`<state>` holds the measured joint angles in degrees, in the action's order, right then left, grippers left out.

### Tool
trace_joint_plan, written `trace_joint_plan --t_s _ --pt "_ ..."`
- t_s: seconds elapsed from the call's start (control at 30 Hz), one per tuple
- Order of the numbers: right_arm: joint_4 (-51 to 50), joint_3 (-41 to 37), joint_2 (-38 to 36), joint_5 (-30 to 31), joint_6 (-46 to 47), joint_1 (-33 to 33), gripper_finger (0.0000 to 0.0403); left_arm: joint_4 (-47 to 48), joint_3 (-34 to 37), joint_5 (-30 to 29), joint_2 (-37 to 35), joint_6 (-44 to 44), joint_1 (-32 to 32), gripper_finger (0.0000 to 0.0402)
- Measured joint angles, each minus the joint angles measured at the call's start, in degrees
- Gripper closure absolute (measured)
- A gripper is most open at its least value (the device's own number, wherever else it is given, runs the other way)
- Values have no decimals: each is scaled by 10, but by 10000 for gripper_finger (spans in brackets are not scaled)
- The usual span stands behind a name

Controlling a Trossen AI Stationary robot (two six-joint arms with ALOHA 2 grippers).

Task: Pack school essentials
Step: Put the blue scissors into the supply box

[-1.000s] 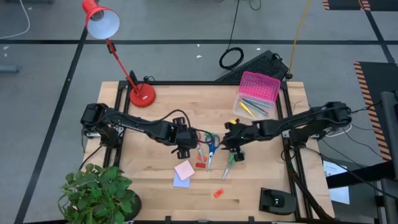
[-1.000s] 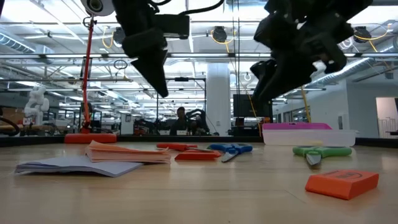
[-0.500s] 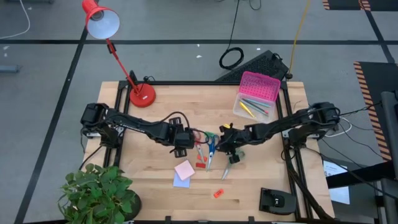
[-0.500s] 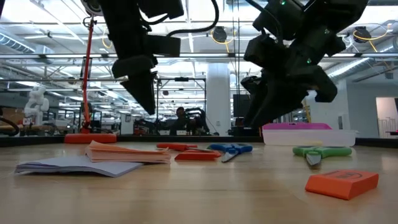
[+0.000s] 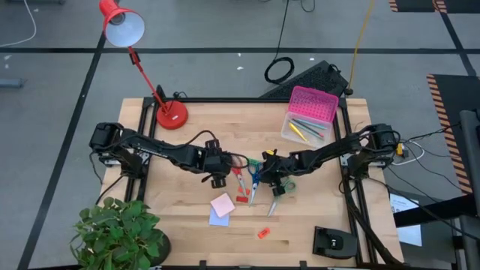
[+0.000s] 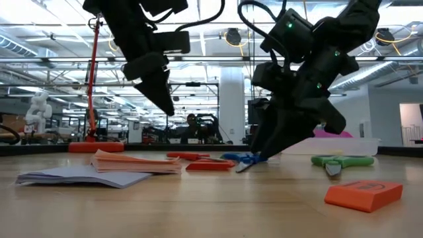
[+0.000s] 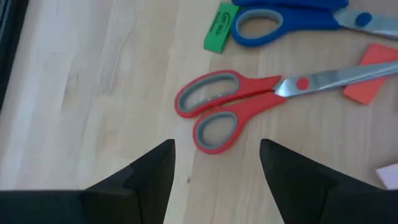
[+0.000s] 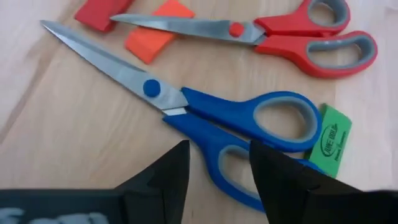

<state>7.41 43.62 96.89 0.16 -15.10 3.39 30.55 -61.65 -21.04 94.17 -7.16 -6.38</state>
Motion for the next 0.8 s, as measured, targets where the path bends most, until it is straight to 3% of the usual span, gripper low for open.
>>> trace_joint_plan --t_s 0.3,0.63,0.8 --pt "-23 2 17 -47 7 -18 290 -29 0 2 -4 11 -1 163" --pt "-70 1 13 -62 -36 -19 375 -37 0 6 -4 23 -1 163" --pt "-72 1 13 -63 -52 -18 384 -37 0 6 -3 26 0 163"
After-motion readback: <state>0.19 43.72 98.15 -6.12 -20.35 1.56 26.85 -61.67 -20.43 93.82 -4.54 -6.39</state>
